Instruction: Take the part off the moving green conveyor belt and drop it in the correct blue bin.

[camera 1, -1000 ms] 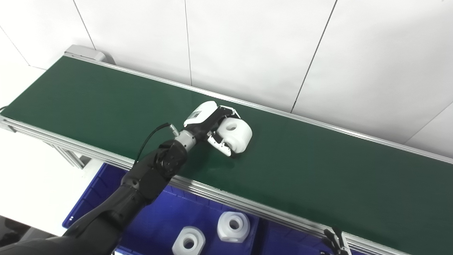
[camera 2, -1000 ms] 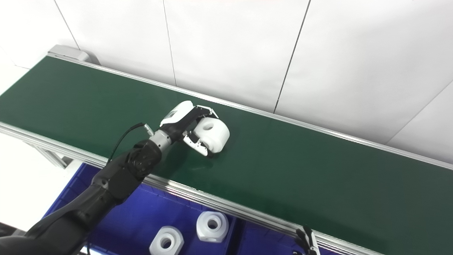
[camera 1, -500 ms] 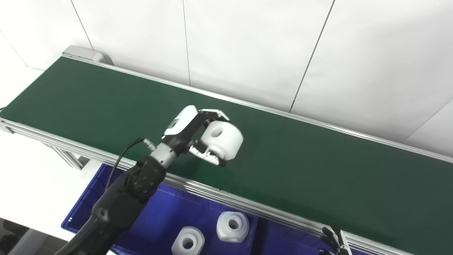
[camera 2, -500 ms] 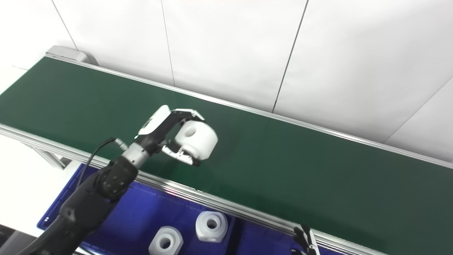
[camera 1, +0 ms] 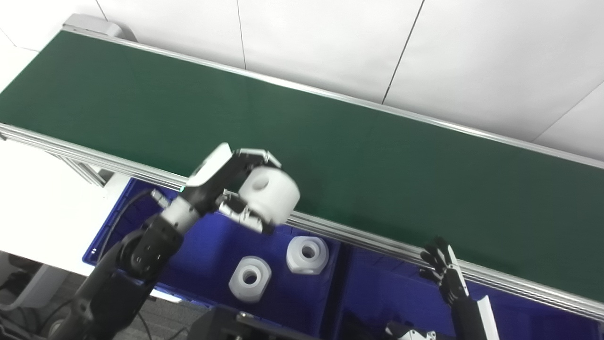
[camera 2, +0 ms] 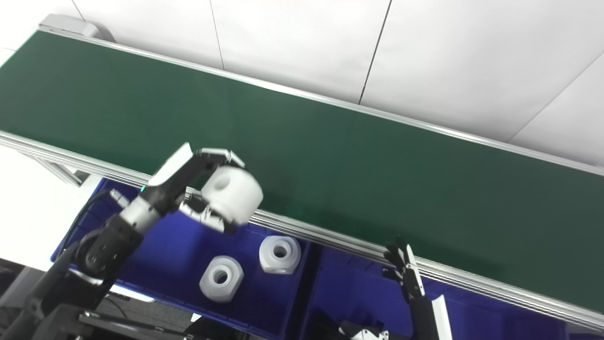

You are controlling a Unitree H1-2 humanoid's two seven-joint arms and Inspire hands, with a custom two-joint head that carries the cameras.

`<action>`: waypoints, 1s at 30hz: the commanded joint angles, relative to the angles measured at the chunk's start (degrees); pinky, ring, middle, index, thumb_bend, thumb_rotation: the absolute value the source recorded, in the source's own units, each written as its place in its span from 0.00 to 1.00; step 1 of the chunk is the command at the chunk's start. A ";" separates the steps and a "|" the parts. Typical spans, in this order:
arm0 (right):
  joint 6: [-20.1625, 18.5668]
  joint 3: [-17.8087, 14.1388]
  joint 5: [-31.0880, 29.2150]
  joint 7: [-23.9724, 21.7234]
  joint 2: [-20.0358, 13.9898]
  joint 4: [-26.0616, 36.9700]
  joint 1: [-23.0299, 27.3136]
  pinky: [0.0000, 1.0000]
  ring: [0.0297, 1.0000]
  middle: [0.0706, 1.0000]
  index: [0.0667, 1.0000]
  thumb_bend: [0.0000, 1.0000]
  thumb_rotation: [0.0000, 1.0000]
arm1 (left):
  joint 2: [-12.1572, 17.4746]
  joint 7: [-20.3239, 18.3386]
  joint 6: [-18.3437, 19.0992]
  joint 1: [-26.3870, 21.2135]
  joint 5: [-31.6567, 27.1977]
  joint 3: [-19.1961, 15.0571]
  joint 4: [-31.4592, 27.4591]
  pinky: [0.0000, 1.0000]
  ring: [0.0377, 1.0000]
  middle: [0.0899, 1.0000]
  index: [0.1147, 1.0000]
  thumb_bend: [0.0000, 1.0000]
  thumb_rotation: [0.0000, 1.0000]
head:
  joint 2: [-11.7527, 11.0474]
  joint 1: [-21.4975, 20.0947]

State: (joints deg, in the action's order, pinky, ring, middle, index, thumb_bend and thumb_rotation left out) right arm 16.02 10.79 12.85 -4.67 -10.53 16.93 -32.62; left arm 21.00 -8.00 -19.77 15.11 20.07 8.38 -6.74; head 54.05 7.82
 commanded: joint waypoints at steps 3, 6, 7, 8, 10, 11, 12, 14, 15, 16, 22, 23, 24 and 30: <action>-0.17 -0.71 -0.55 -0.16 -0.08 2.34 0.45 0.78 0.88 0.91 0.98 0.97 0.41 | 1.07 -0.26 -2.04 1.16 1.72 0.31 -3.25 0.52 0.46 0.46 0.41 0.50 0.00 | -0.18 -0.08; -0.26 -1.04 -0.98 -0.43 -0.43 2.39 0.95 0.78 0.88 0.90 0.97 0.97 0.41 | 1.12 -0.69 -1.82 2.16 3.06 0.91 -3.63 0.51 0.44 0.46 0.42 0.50 0.00 | -0.14 -0.55; -0.19 -1.16 -1.17 -0.56 -0.59 2.36 1.18 0.78 0.88 0.91 0.97 0.96 0.41 | 1.36 -1.06 -1.90 2.36 3.63 1.32 -3.63 0.51 0.44 0.46 0.41 0.50 0.00 | -0.22 -0.76; -0.22 -1.25 -1.31 -0.74 -0.78 2.39 1.39 0.78 0.88 0.91 0.97 0.96 0.41 | 1.58 -1.37 -2.10 2.45 4.26 1.72 -3.50 0.52 0.45 0.46 0.41 0.50 0.00 | -0.24 -0.91; -0.39 -1.48 -1.62 -1.15 -1.21 2.47 1.73 0.78 0.88 0.91 0.98 0.95 0.41 | 1.61 -1.44 -2.64 2.44 5.39 2.31 -3.03 0.52 0.45 0.47 0.41 0.50 0.00 | -0.31 -1.06; -0.72 -1.65 -1.89 -1.46 -1.43 2.79 1.90 0.78 0.88 0.91 0.98 0.95 0.40 | 1.89 -1.69 -2.64 2.44 6.54 2.78 -2.93 0.52 0.45 0.47 0.41 0.50 0.00 | -0.42 -1.04; -0.95 -1.77 -2.08 -1.66 -1.56 3.02 2.01 0.78 0.88 0.91 0.98 0.96 0.41 | 2.11 -1.88 -2.60 2.44 7.34 3.09 -2.89 0.52 0.44 0.47 0.40 0.50 0.00 | -0.42 -1.04; -1.44 -2.08 -2.54 -1.99 -1.83 3.63 2.28 0.78 0.88 0.91 0.98 0.96 0.41 | 2.53 -2.65 -2.35 2.38 8.55 3.83 -2.82 0.51 0.44 0.47 0.40 0.50 0.00 | -0.52 -0.93; -1.57 -2.28 -2.68 -2.12 -2.03 3.83 2.46 0.77 0.87 0.91 0.98 0.96 0.41 | 2.68 -3.34 -1.64 2.34 9.15 4.28 -3.04 0.51 0.44 0.48 0.40 0.50 0.00 | -0.30 -0.74; -2.07 -2.44 -2.97 -2.35 -2.18 4.23 2.71 0.77 0.87 0.91 0.98 0.96 0.41 | 3.04 -5.12 0.06 2.11 9.58 5.06 -3.38 0.51 0.45 0.48 0.40 0.50 0.00 | -0.20 -0.66; -3.27 -3.17 -6.14 -4.06 -3.03 4.52 4.02 0.77 0.88 0.91 0.98 0.96 0.38 | 3.76 -16.24 12.85 -0.57 20.80 10.26 -7.29 0.61 0.62 0.60 0.43 0.49 0.06 | -0.52 -0.95; -3.27 -3.34 -6.00 -4.03 -2.99 4.51 4.15 0.76 0.88 0.91 0.98 0.96 0.38 | 4.02 -19.16 14.66 -1.51 24.81 11.98 -8.25 0.62 0.64 0.61 0.43 0.49 0.06 | -0.52 -1.01; -3.36 -3.49 -5.88 -4.02 -3.03 4.51 4.27 0.75 0.87 0.90 0.98 0.96 0.38 | 4.19 -21.81 16.07 -2.40 28.09 13.55 -8.98 0.75 0.69 0.66 0.59 0.47 0.42 | -0.45 -1.02; -4.30 -3.73 -6.37 -4.41 -3.08 4.61 4.62 0.76 0.88 0.91 0.99 0.96 0.38 | 2.73 -33.45 23.83 -4.64 39.27 17.99 -12.70 0.96 0.81 0.76 0.77 0.86 0.99 | -0.46 -1.00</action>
State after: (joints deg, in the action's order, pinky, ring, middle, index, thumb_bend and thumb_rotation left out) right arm 12.03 7.32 7.57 -8.60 -13.25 19.67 -28.34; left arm 23.54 -40.37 2.79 11.02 58.06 26.36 -17.44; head 53.70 6.86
